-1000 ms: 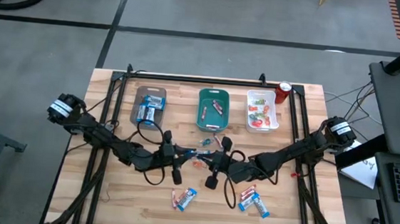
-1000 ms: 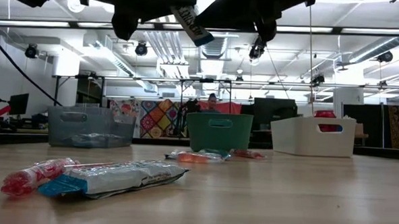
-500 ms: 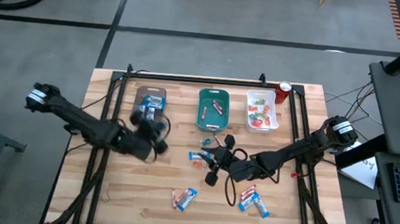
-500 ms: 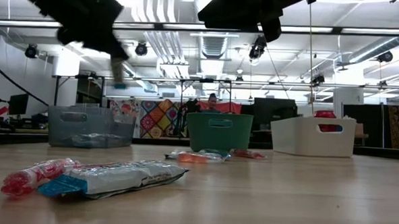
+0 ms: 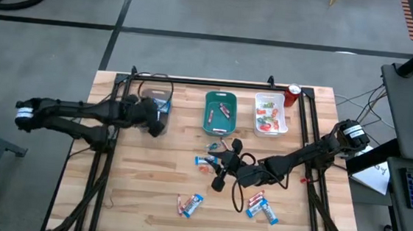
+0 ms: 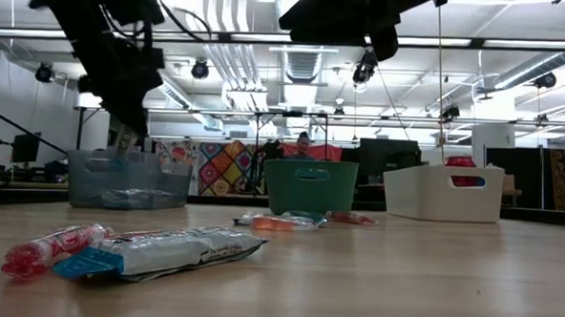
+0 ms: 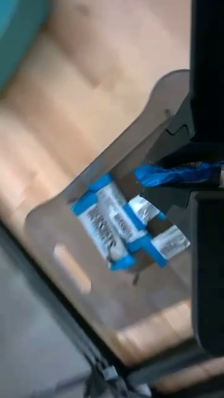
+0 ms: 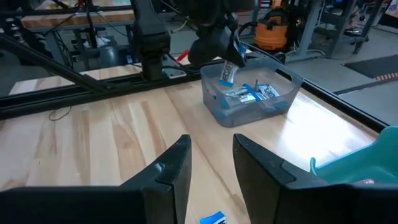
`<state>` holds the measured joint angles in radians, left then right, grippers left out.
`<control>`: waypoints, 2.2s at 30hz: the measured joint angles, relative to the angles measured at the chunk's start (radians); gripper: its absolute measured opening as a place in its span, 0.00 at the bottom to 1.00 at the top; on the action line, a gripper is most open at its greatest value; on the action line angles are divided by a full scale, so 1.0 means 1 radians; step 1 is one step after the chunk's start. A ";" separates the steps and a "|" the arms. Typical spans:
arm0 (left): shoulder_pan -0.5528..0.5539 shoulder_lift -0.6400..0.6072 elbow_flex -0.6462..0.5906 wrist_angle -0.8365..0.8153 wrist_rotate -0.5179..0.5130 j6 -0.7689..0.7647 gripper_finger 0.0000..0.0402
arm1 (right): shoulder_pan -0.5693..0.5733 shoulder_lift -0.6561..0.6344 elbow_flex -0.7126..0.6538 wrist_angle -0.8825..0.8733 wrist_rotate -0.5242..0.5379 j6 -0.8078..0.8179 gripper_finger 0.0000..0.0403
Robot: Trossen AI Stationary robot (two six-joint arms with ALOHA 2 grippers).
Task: Sort candy
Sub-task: Put the white chocolate into the black bin, then put the orange gummy into the white bin
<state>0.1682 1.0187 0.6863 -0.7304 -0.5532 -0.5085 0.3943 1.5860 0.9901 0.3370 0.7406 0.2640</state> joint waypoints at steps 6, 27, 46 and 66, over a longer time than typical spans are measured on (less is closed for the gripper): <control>0.183 0.008 0.007 0.057 0.310 0.343 0.02 | 0.000 0.000 0.000 -0.058 -0.012 0.069 0.28; 0.259 -0.001 0.007 0.103 0.379 0.492 0.30 | -0.008 0.000 -0.001 -0.244 -0.112 0.075 0.43; -0.218 -0.149 -0.047 0.455 0.191 0.219 0.28 | -0.027 0.150 -0.001 -0.273 -0.312 -0.081 0.44; -0.552 0.051 -0.065 0.691 -0.043 0.147 0.28 | -0.100 0.301 -0.002 -0.194 -0.325 -0.043 0.44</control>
<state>-0.3836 1.0695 0.6212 -0.0390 -0.5959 -0.3616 0.2942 1.8867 0.9886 0.1425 0.4154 0.2212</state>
